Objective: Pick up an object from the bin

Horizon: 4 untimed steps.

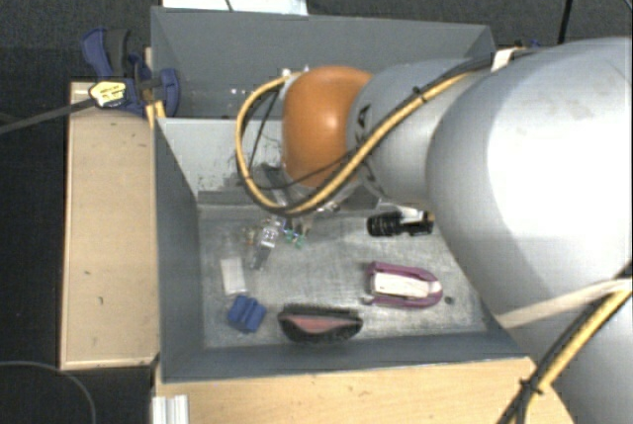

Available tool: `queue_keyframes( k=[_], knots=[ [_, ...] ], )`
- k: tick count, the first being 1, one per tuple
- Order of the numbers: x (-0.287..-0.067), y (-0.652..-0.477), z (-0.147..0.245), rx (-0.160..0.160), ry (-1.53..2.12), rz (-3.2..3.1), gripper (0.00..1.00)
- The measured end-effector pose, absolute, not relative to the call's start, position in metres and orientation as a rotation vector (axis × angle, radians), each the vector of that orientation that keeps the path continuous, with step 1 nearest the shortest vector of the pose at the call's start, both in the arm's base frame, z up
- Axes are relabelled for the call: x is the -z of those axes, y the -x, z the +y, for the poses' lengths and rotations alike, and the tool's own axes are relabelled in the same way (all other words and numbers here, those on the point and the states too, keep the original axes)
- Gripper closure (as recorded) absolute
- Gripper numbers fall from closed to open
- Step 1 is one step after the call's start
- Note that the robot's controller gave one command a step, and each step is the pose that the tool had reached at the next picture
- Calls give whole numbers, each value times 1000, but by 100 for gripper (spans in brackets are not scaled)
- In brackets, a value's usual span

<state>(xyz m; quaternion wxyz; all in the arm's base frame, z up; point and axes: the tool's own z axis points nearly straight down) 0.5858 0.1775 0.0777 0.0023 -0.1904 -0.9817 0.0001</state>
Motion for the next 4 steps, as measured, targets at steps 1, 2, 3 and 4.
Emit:
queue_keyframes(
  k=[1,2,3,4],
  knots=[
    [-79,-587,177,0,603,-3081,100],
    [-167,-581,178,7,664,-3079,100],
    [-173,-581,182,3,638,-3081,100],
    [-195,-572,206,5,406,-3122,100]
  ],
)
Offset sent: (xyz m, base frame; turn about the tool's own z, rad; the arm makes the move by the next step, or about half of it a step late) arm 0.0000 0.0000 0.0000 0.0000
